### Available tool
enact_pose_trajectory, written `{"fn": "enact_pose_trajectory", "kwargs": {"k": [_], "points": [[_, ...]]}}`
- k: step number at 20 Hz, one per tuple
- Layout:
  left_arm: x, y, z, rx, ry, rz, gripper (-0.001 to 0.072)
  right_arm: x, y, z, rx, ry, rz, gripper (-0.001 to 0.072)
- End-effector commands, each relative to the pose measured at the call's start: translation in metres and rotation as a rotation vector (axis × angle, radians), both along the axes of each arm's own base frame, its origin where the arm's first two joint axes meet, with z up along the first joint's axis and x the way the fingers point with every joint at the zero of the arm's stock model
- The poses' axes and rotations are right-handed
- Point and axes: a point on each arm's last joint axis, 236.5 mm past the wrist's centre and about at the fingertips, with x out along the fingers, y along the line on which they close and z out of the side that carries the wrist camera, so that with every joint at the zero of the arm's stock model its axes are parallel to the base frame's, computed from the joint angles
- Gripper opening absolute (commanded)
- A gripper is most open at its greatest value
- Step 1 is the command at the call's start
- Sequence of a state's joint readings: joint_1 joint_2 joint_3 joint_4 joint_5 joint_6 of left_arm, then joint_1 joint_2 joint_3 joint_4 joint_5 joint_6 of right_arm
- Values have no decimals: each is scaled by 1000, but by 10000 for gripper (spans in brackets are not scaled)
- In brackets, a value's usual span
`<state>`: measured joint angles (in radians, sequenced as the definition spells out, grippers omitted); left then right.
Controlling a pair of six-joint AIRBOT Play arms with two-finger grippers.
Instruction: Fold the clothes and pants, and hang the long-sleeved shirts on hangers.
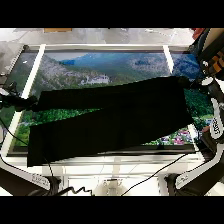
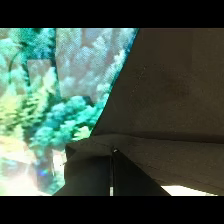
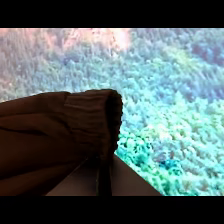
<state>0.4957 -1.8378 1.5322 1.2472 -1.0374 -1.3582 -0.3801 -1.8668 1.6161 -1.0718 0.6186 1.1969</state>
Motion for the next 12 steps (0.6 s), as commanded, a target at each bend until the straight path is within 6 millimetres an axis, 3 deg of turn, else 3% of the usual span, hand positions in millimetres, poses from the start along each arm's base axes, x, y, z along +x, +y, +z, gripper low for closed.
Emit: {"fn": "enact_pose_trajectory", "kwargs": {"k": [1, 3, 6, 7, 8, 9, 10, 12], "points": [[1, -4, -2, -2, 4, -4, 12, -2, 1, -17, 6, 30, 4, 22], [1, -5, -2, -4, 6, -6, 12, -5, 4, -29, 22, 61, 14, 22], [-10, -13, -4, -34, 51, -25, 32, -5, 4, -29, 22, 59, 13, 26], [-15, -16, -5, -46, 71, -32, 181, -6, 5, -30, 26, 64, 15, 89], [-20, -19, -5, -61, 91, -38, 522, -8, 8, -31, 35, 75, 22, 269], [-25, -23, -4, -74, 110, -47, 638, -10, 10, -32, 41, 86, 30, 516], [-29, -26, -1, -82, 122, -55, 637, -11, 12, -31, 44, 92, 36, 599], [-29, -23, 15, -68, 102, -69, 637, -14, 13, -19, 37, 94, 52, 598]]}}
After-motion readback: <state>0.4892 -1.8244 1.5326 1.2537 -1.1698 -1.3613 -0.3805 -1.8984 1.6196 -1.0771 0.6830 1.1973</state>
